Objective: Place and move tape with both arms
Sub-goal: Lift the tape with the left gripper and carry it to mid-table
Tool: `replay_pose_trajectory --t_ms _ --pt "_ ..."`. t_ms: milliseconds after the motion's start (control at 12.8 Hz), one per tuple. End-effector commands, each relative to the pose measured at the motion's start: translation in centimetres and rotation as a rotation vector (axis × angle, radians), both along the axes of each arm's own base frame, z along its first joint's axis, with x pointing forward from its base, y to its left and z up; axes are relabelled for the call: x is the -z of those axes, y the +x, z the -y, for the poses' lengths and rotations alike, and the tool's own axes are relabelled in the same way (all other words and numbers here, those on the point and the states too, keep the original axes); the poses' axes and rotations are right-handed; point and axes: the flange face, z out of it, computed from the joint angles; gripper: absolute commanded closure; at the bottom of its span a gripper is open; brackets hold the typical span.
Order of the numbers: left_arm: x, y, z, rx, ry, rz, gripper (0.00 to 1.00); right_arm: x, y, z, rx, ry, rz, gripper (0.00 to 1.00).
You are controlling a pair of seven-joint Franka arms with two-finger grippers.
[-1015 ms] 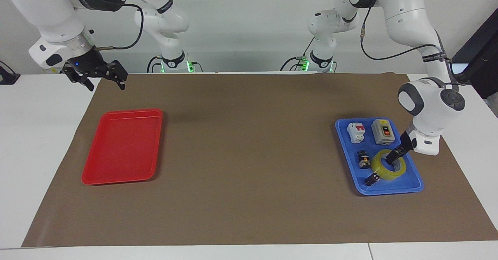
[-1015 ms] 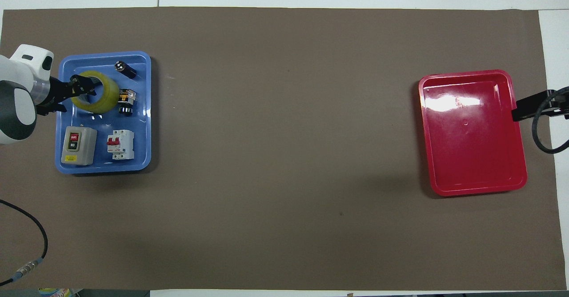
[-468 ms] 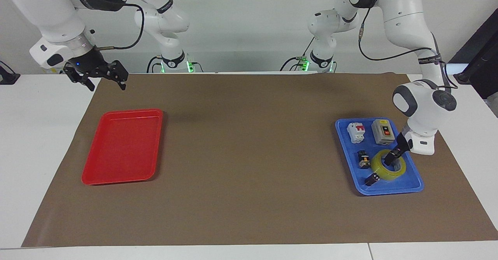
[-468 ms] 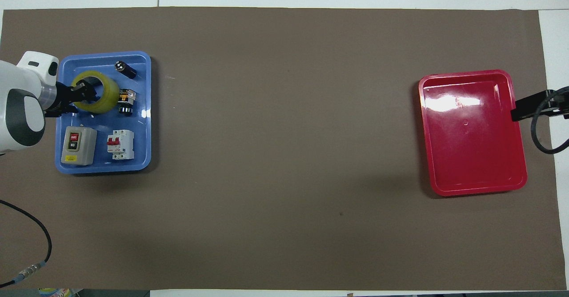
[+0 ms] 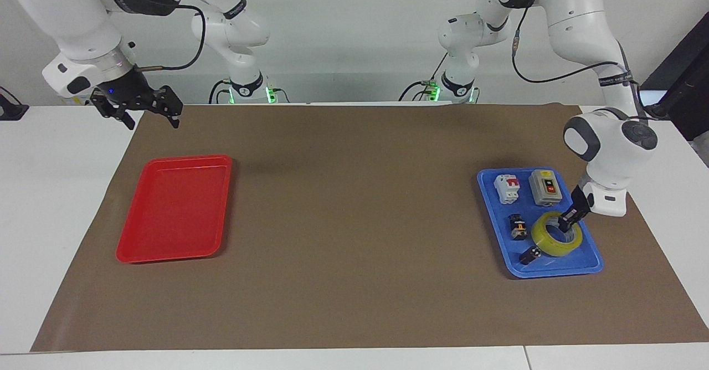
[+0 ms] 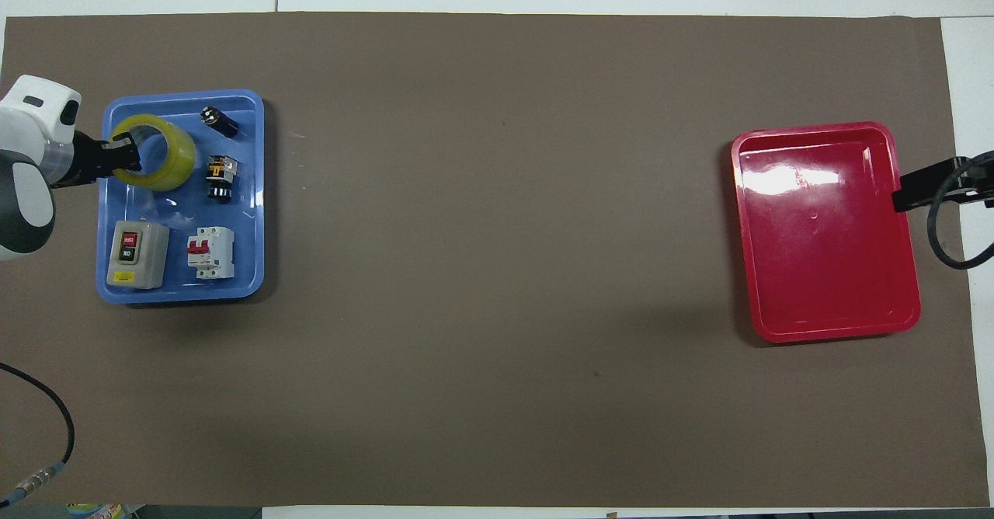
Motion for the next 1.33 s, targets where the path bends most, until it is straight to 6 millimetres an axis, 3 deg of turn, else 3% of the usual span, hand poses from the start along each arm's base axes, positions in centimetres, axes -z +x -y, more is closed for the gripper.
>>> replay_pose_trajectory --t_ms 0,156,234,312,624,780,937,1015,1249 --pt "-5.7 -0.7 -0.9 0.145 0.047 0.03 1.0 -0.3 -0.2 0.0 -0.024 0.015 0.015 0.0" --pt "-8.3 -2.2 0.0 0.237 0.043 -0.036 1.0 -0.3 -0.3 0.1 -0.024 0.015 0.015 0.0" --pt "-9.2 -2.6 1.3 0.262 0.037 -0.053 1.0 -0.3 -0.3 0.1 -0.024 0.015 0.014 0.0" --pt "-9.7 -2.8 4.1 0.302 0.033 -0.068 1.0 -0.3 -0.3 0.2 -0.022 0.015 0.014 0.0" --pt "-7.7 -4.3 17.4 0.373 0.017 -0.118 1.0 -0.2 -0.3 0.1 -0.024 0.016 0.009 0.0" --pt "-5.5 -5.4 26.3 0.351 0.079 -0.12 1.0 -0.2 -0.3 0.1 -0.024 0.016 0.008 0.0" --pt "-4.3 -7.0 33.8 0.281 0.069 -0.081 1.0 -0.1 -0.3 0.0 -0.025 0.016 0.006 0.0" --pt "-4.4 -7.8 36.6 0.269 0.06 -0.067 1.0 -0.1 -0.3 0.1 -0.024 0.016 0.006 0.0" --pt "-1.2 -9.3 46.6 0.23 0.056 -0.066 1.0 -0.1 -0.4 0.2 -0.024 0.016 0.004 0.0"
